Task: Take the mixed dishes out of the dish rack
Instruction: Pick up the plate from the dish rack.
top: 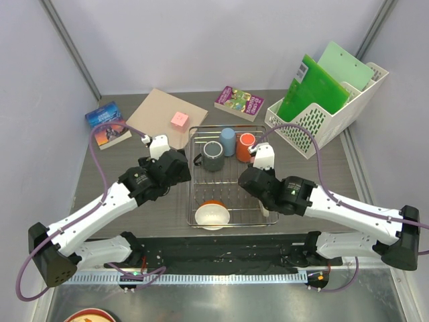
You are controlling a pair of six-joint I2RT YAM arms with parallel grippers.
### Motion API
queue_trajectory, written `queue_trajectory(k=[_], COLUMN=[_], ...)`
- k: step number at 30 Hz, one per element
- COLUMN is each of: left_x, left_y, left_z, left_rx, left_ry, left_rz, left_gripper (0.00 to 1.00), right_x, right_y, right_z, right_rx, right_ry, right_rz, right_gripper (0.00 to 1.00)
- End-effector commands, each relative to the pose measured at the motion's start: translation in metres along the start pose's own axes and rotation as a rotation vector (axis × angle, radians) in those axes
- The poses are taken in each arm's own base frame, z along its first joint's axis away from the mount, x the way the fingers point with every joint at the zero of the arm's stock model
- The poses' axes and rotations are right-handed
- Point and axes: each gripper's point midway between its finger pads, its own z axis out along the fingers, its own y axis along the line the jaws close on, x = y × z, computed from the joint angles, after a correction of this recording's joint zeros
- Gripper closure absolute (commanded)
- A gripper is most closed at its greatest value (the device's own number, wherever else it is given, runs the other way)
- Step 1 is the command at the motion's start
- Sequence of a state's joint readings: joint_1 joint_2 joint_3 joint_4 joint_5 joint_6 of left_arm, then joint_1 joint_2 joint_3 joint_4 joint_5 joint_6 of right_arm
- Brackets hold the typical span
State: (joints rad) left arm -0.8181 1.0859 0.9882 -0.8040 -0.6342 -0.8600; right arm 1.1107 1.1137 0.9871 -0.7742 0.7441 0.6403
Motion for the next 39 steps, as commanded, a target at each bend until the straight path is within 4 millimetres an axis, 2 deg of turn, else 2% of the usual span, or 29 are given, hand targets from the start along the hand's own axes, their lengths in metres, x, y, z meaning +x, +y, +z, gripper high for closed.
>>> queue_trajectory(k=[1,7,10,16,24,27,29,30,31,32,33,34,35,36,37,38,39], left_x=[-0.008,-0.009,-0.012,-0.021,-0.038,-0.043,-0.050,-0.053,-0.060,-0.065,-0.069,-0.076,-0.082,-0.086,-0.093,-0.099,-0.102], left_y=[-0.006,-0.006,-0.006,-0.007,-0.011,-0.011,-0.010,-0.010,-0.011,-0.011,-0.012,-0.016,-0.015,-0.016,-0.022,-0.021,-0.023], left_z=[0.000,0.001,-0.001,-0.006,-0.015,-0.017,-0.020,-0.022,-0.026,-0.028,-0.030,-0.034,-0.035,-0.037,-0.042,-0.043,-0.044], left_rx=[0.013,0.011,0.011,0.017,0.030,0.027,0.024,0.022,0.029,0.033,0.038,0.059,0.063,0.075,0.110,0.120,0.140], left_ry=[-0.026,-0.026,-0.035,-0.055,-0.083,-0.096,-0.114,-0.122,-0.137,-0.145,-0.154,-0.165,-0.172,-0.176,-0.183,-0.188,-0.192], left_rz=[-0.033,-0.031,-0.032,-0.030,-0.032,-0.032,-0.033,-0.032,-0.039,-0.034,-0.033,-0.044,-0.041,-0.043,-0.054,-0.050,-0.053], left_gripper=[0.00,0.01,0.00,0.01,0.00,0.00,0.00,0.00,0.00,0.00,0.00,0.00,0.00,0.00,0.00,0.00,0.00], right_x=[-0.052,-0.063,-0.077,-0.118,-0.149,-0.155,-0.150,-0.159,-0.148,-0.146,-0.154,-0.144,-0.144,-0.151,-0.140,-0.150,-0.145], right_y=[0.014,0.013,0.014,0.026,0.027,0.030,0.033,0.029,0.030,0.028,0.028,0.028,0.018,0.025,0.022,0.017,0.022], right_z=[-0.022,-0.031,-0.041,-0.071,-0.083,-0.089,-0.088,-0.094,-0.087,-0.086,-0.096,-0.089,-0.086,-0.098,-0.089,-0.096,-0.100], right_rx=[-0.066,-0.082,-0.117,-0.286,-0.300,-0.334,-0.358,-0.363,-0.360,-0.345,-0.353,-0.314,-0.229,-0.229,-0.130,-0.058,-0.036], right_ry=[-0.106,-0.118,-0.146,-0.286,-0.392,-0.426,-0.449,-0.515,-0.520,-0.548,-0.621,-0.640,-0.659,-0.730,-0.742,-0.798,-0.832], right_rz=[0.081,0.075,0.081,0.102,-0.019,-0.048,-0.089,-0.110,-0.141,-0.186,-0.197,-0.315,-0.363,-0.372,-0.565,-0.549,-0.611], right_gripper=[0.99,0.99,0.99,0.99,0.99,0.99,0.99,0.99,0.99,0.99,0.99,0.99,0.99,0.99,0.99,0.99,0.99])
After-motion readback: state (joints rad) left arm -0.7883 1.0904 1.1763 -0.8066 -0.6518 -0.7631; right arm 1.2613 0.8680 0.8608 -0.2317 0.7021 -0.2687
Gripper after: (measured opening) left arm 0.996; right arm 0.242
